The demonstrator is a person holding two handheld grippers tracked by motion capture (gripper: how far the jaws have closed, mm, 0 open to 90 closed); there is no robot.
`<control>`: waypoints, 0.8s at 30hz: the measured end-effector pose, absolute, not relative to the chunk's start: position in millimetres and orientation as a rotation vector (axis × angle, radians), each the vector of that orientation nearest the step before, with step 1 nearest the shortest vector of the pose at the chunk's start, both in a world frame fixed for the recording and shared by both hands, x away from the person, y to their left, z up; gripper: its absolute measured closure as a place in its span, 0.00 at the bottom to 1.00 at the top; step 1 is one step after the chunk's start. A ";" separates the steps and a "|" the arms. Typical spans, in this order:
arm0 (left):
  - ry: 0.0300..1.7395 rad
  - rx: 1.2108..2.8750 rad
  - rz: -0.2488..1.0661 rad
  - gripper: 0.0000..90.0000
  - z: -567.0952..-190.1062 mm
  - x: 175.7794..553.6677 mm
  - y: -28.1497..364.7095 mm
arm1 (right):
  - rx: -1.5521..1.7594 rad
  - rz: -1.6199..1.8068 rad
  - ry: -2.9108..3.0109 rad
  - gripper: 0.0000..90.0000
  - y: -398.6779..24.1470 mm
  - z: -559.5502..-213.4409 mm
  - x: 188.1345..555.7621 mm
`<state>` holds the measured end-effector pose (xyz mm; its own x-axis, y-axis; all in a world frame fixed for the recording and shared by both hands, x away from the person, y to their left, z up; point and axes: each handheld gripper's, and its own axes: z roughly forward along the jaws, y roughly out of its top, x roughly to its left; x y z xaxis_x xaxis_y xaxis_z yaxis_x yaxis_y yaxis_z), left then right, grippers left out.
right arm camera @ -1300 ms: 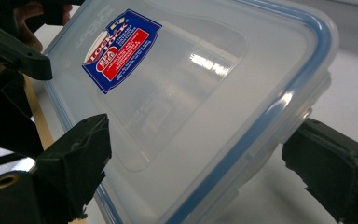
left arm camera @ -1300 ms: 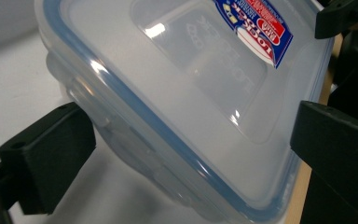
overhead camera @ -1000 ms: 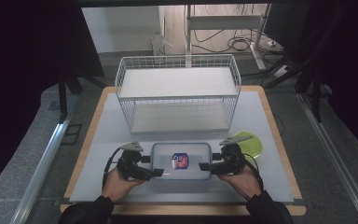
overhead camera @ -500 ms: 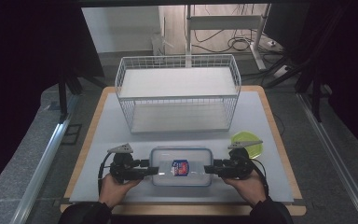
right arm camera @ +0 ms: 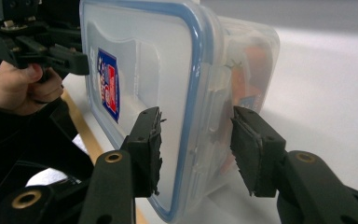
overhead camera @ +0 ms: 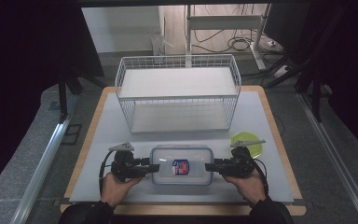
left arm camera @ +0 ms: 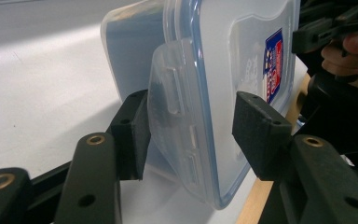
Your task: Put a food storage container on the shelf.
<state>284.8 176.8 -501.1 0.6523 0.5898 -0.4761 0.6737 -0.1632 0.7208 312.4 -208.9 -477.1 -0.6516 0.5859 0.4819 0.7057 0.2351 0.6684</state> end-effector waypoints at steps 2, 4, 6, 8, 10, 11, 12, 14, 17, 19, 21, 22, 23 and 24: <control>0.994 1.842 -0.087 0.54 -498.2 286.1 176.4 | -1.244 -1.413 -2.368 0.60 -209.5 -472.3 314.0; 0.988 1.840 -0.074 0.54 -492.8 287.4 176.9 | -1.238 -1.431 -2.372 0.60 -209.5 -468.2 315.4; 0.984 1.831 -0.064 0.54 -488.0 289.4 178.2 | -1.232 -1.448 -2.368 0.60 -209.2 -465.5 316.7; 0.986 1.830 -0.059 0.54 -484.3 290.3 179.0 | -1.226 -1.457 -2.370 0.60 -208.2 -462.2 318.4; 0.984 1.824 -0.046 0.54 -479.7 291.6 181.2 | -1.214 -1.465 -2.381 0.60 -206.4 -457.4 321.0; 0.979 1.821 -0.039 0.54 -477.4 292.4 182.5 | -1.209 -1.466 -2.389 0.60 -205.2 -454.3 322.5; 0.980 1.817 -0.034 0.54 -474.3 292.9 183.6 | -1.201 -1.472 -2.395 0.60 -203.8 -451.2 324.1; 0.975 1.815 -0.022 0.54 -468.3 294.8 185.8 | -1.189 -1.481 -2.405 0.60 -201.4 -445.0 327.0; 0.969 1.815 -0.001 0.54 -456.3 299.0 188.2 | -1.170 -1.504 -2.417 0.60 -198.2 -432.9 333.0; 0.965 1.815 0.012 0.54 -447.6 302.4 189.2 | -1.161 -1.517 -2.421 0.60 -197.2 -426.4 336.5; 0.960 1.812 0.024 0.54 -437.9 306.4 190.0 | -1.152 -1.535 -2.423 0.60 -196.2 -418.1 341.1; 0.958 1.812 0.029 0.54 -434.0 308.4 190.3 | -1.147 -1.543 -2.425 0.60 -195.8 -414.4 343.4; 0.958 1.811 0.034 0.54 -430.1 310.4 190.6 | -1.145 -1.548 -2.426 0.60 -195.5 -410.7 345.7; 0.953 1.813 0.040 0.54 -426.2 312.7 191.2 | -1.141 -1.551 -2.427 0.60 -195.3 -406.9 348.1</control>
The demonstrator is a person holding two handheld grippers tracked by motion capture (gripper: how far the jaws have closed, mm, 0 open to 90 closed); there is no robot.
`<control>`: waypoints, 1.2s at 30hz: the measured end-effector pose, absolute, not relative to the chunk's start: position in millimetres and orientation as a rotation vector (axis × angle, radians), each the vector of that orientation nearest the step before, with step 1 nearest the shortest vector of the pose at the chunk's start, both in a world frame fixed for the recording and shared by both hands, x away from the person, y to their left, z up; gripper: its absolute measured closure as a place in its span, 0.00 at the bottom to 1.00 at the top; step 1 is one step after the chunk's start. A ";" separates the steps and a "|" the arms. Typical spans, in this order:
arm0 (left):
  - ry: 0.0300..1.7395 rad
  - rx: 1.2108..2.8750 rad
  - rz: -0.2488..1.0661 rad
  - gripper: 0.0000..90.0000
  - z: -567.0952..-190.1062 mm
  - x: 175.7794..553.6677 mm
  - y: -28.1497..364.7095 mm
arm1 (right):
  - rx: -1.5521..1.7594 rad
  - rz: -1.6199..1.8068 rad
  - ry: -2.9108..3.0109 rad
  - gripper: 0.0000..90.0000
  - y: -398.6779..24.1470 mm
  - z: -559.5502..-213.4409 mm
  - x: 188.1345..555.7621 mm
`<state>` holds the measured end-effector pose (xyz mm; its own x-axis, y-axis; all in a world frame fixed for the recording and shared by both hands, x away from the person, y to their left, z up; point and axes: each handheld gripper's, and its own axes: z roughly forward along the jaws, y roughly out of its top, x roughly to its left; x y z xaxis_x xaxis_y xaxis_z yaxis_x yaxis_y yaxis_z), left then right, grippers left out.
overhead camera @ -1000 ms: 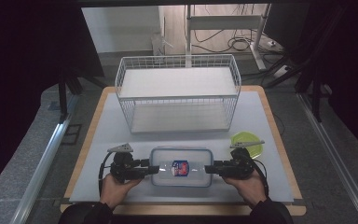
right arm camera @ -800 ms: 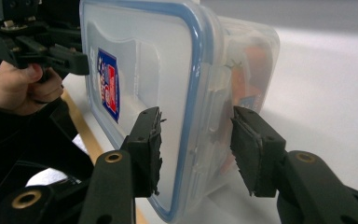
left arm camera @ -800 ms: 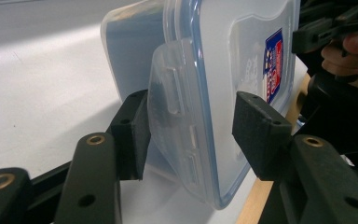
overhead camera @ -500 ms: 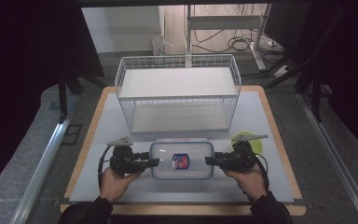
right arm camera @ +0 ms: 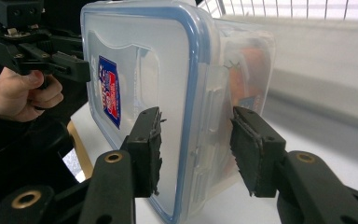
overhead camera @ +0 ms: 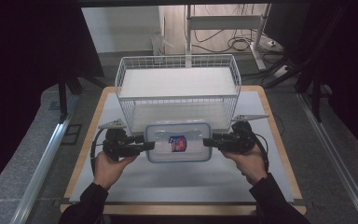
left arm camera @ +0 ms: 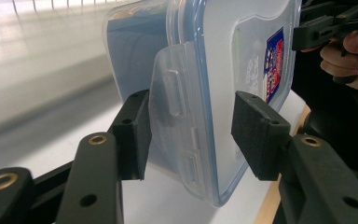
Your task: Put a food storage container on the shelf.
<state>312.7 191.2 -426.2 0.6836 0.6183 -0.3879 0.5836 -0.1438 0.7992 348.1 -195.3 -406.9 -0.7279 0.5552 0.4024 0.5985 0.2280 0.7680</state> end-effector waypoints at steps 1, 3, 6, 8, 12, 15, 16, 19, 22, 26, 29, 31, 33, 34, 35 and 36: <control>0.953 1.812 0.043 0.54 -423.4 314.4 191.4 | -1.139 -1.556 -2.427 0.60 -194.8 -403.4 350.5; 0.954 1.808 0.048 0.54 -415.5 319.6 192.0 | -1.137 -1.564 -2.426 0.60 -194.2 -397.5 354.8; 0.952 1.809 0.058 0.54 -404.9 326.7 192.8 | -1.132 -1.577 -2.425 0.60 -193.2 -387.9 363.1; 0.948 1.809 0.065 0.54 -398.8 331.5 193.5 | -1.131 -1.589 -2.419 0.60 -192.6 -383.5 367.6; 0.937 1.813 0.085 0.54 -383.6 342.4 195.0 | -1.127 -1.614 -2.415 0.60 -191.4 -371.6 378.0; 0.932 1.810 0.096 0.54 -373.0 349.7 195.8 | -1.122 -1.632 -2.415 0.60 -190.7 -363.5 384.8; 0.934 1.804 0.098 0.54 -369.8 351.9 196.2 | -1.124 -1.637 -2.412 0.60 -190.2 -359.5 387.6; 0.934 1.796 0.102 0.54 -361.6 358.2 197.8 | -1.118 -1.655 -2.417 0.60 -188.8 -350.6 394.6; 0.936 1.778 0.110 0.54 -352.7 364.1 199.9 | -1.116 -1.669 -2.417 0.60 -187.0 -341.2 400.9; 0.931 1.762 0.120 0.54 -341.7 373.8 203.2 | -1.115 -1.682 -2.417 0.60 -183.7 -329.5 410.2; 0.934 1.755 0.126 0.54 -334.2 380.9 204.3 | -1.118 -1.687 -2.409 0.59 -182.3 -321.9 417.8; 0.933 1.753 0.129 0.54 -330.6 385.8 204.6 | -1.122 -1.693 -2.408 0.59 -181.5 -318.1 422.3; 0.932 1.749 0.130 0.54 -328.0 390.8 204.9 | -1.127 -1.699 -2.409 0.59 -180.9 -313.4 428.2; 0.935 1.745 0.128 0.54 -327.0 393.1 205.0 | -1.131 -1.703 -2.409 0.59 -180.6 -311.4 430.9; 0.935 1.740 0.127 0.54 -326.2 395.7 205.2 | -1.129 -1.706 -2.414 0.59 -180.3 -309.4 433.5; 0.932 1.739 0.127 0.54 -325.5 398.7 205.7 | -1.134 -1.706 -2.413 0.59 -179.9 -307.5 435.7</control>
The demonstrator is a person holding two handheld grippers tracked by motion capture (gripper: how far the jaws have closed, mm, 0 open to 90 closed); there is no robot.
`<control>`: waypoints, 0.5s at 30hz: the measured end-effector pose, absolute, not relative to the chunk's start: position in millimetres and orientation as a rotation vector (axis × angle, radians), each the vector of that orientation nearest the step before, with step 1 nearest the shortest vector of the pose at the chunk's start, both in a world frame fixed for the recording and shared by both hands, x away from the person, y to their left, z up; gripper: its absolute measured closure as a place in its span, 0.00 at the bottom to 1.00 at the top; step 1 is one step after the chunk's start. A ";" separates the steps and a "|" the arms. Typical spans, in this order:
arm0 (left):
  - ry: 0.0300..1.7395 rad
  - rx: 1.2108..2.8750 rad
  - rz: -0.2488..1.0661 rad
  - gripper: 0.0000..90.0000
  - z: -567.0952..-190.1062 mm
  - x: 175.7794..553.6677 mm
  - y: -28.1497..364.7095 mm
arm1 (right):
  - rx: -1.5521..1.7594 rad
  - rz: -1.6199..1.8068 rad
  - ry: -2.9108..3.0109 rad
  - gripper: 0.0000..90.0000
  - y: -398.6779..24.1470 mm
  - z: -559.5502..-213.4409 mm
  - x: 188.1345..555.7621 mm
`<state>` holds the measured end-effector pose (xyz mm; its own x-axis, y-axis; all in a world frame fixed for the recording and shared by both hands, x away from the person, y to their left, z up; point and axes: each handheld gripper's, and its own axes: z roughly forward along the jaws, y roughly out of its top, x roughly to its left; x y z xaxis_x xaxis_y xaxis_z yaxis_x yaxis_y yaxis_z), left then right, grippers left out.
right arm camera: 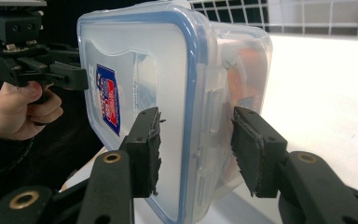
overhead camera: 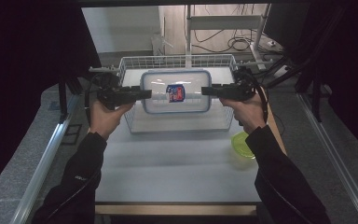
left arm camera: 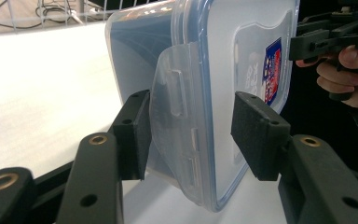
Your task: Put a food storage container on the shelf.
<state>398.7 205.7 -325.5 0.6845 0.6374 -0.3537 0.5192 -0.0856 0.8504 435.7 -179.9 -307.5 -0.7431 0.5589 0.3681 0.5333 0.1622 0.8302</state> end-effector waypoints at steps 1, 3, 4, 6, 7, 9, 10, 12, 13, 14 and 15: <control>0.932 1.735 0.125 0.54 -324.9 401.3 205.8 | 1.116 1.679 2.376 0.59 -179.6 -305.9 438.2; 0.930 1.733 0.128 0.54 -323.2 405.9 206.2 | 1.121 1.678 2.368 0.59 -179.1 -303.0 443.0; 0.931 1.728 0.126 0.54 -322.2 409.1 206.3 | 1.123 1.679 2.366 0.59 -178.9 -302.3 444.9; 0.931 1.726 0.129 0.54 -320.4 413.4 206.6 | 1.141 1.689 2.362 0.59 -178.8 -301.0 450.8; 0.929 1.726 0.130 0.54 -319.3 416.7 206.9 | 1.146 1.692 2.360 0.59 -178.7 -300.7 452.7; 0.930 1.717 0.132 0.54 -317.9 421.4 207.3 | 1.159 1.704 2.351 0.59 -178.7 -300.6 458.1; 0.937 1.711 0.126 0.55 -317.6 422.9 207.4 | 1.163 1.711 2.346 0.59 -178.7 -300.5 461.6; 0.935 1.697 0.123 0.55 -317.1 427.9 208.4 | 1.179 1.733 2.335 0.59 -179.0 -300.0 466.1; 0.941 1.697 0.122 0.55 -317.1 429.6 208.1 | 1.178 1.736 2.326 0.59 -178.9 -299.0 469.0; 0.942 1.693 0.119 0.55 -317.5 431.2 208.2 | 1.181 1.730 2.329 0.58 -178.7 -298.3 471.3; 0.945 1.688 0.116 0.55 -318.2 433.5 208.8 | 1.188 1.733 2.325 0.58 -178.4 -298.1 472.9</control>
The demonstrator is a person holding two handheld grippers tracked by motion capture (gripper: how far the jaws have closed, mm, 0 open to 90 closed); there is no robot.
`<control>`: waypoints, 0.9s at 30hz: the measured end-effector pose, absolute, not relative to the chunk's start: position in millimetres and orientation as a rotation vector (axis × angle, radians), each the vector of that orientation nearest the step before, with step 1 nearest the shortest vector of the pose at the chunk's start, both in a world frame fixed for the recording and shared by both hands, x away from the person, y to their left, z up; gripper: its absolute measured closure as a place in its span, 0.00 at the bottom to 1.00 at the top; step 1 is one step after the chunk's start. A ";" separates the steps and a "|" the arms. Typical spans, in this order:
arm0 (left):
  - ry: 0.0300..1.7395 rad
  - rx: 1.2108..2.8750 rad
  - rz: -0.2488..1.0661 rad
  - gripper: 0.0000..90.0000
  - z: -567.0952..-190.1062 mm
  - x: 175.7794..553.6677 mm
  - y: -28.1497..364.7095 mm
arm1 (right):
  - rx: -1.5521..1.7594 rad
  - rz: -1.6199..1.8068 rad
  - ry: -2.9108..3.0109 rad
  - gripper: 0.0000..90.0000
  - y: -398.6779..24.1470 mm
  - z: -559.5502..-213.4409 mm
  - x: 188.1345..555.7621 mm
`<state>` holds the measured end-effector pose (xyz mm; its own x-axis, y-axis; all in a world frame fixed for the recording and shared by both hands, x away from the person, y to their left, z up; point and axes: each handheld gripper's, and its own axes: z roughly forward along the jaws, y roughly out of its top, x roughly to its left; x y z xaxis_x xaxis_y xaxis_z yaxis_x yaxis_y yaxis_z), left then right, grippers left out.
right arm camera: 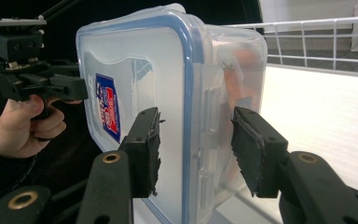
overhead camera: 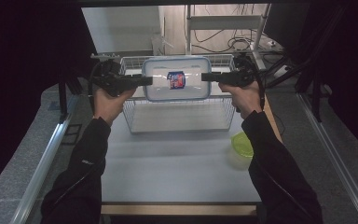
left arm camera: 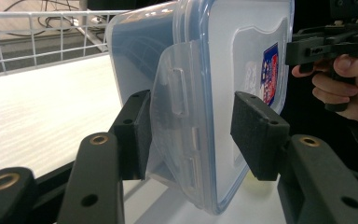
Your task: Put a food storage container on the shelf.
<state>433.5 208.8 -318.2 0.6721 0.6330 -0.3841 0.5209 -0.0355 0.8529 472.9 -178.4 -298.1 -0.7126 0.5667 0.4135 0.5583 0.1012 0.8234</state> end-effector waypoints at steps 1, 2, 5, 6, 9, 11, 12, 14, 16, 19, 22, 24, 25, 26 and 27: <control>0.942 1.686 0.117 0.55 -318.6 435.1 209.1 | 1.193 1.732 2.323 0.58 -177.8 -297.8 475.4; 0.948 1.683 0.114 0.55 -318.8 436.4 209.3 | 1.200 1.731 2.323 0.58 -177.4 -297.3 476.4; 0.958 1.677 0.112 0.55 -318.7 439.9 210.1 | 1.215 1.730 2.318 0.58 -175.9 -296.8 481.7; 0.959 1.675 0.112 0.55 -318.8 441.1 210.5 | 1.216 1.732 2.315 0.58 -175.7 -297.2 483.3; 0.953 1.666 0.109 0.55 -319.7 445.0 212.0 | 1.235 1.742 2.315 0.58 -175.3 -298.5 487.9; 0.943 1.671 0.121 0.55 -320.3 446.0 211.7 | 1.242 1.751 2.317 0.58 -175.9 -298.7 490.1; 0.939 1.675 0.126 0.54 -320.5 446.3 211.7 | 1.238 1.749 2.320 0.58 -176.1 -298.6 490.7; 0.936 1.685 0.150 0.53 -320.7 445.9 209.8 | 1.229 1.751 2.319 0.58 -175.8 -298.9 491.5; 0.934 1.696 0.171 0.50 -320.2 445.4 207.9 | 1.222 1.745 2.308 0.57 -175.0 -299.4 491.2; 0.940 1.708 0.190 0.49 -319.7 445.0 206.9 | 1.216 1.735 2.302 0.56 -173.9 -300.1 490.3; 0.946 1.717 0.206 0.48 -320.6 445.4 206.0 | 1.214 1.735 2.297 0.55 -173.7 -301.0 490.5; 0.951 1.715 0.204 0.47 -321.3 446.1 205.9 | 1.219 1.732 2.292 0.54 -173.4 -301.8 490.7; 0.954 1.716 0.204 0.46 -321.8 446.4 205.7 | 1.222 1.730 2.286 0.54 -173.0 -302.4 490.9; 0.955 1.714 0.203 0.46 -322.3 446.6 205.6 | 1.224 1.706 2.288 0.53 -172.6 -302.7 490.6; 0.954 1.715 0.199 0.45 -322.7 447.0 205.3 | 1.224 1.695 2.286 0.54 -172.2 -303.1 490.6</control>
